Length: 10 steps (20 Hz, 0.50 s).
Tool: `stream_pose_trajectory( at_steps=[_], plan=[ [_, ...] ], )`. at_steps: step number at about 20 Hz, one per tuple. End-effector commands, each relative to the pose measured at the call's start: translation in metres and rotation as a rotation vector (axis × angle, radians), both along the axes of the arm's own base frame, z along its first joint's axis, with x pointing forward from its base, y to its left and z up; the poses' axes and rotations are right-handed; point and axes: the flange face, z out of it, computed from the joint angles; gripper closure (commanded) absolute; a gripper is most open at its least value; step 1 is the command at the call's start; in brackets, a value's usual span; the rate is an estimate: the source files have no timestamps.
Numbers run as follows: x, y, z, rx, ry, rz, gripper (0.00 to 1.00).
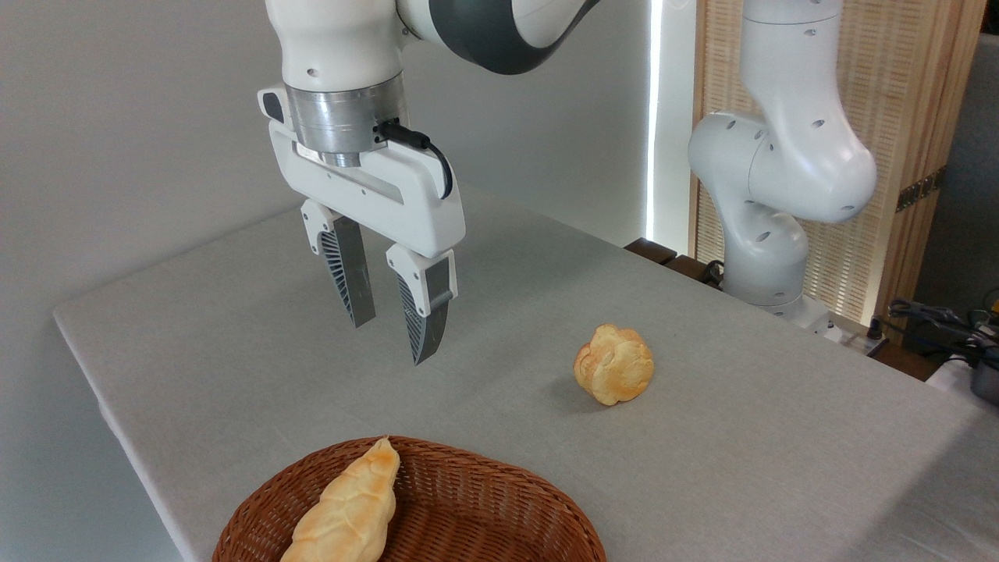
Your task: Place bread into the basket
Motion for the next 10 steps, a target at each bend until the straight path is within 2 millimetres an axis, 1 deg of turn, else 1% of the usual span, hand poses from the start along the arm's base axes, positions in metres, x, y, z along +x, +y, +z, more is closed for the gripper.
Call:
stream_pose_trajectory(
  at_steps=[1,2,3,6,10],
  plan=[
    [-0.005,-0.004,-0.005,-0.004,0.027,-0.024,0.0],
    [-0.007,-0.004,-0.007,-0.004,0.031,-0.033,0.0],
    [-0.013,-0.004,-0.012,-0.003,0.041,-0.061,0.0],
    [-0.036,-0.002,-0.022,-0.002,0.052,-0.133,0.0],
    [-0.053,0.001,-0.04,-0.004,0.082,-0.211,0.0]
  ],
)
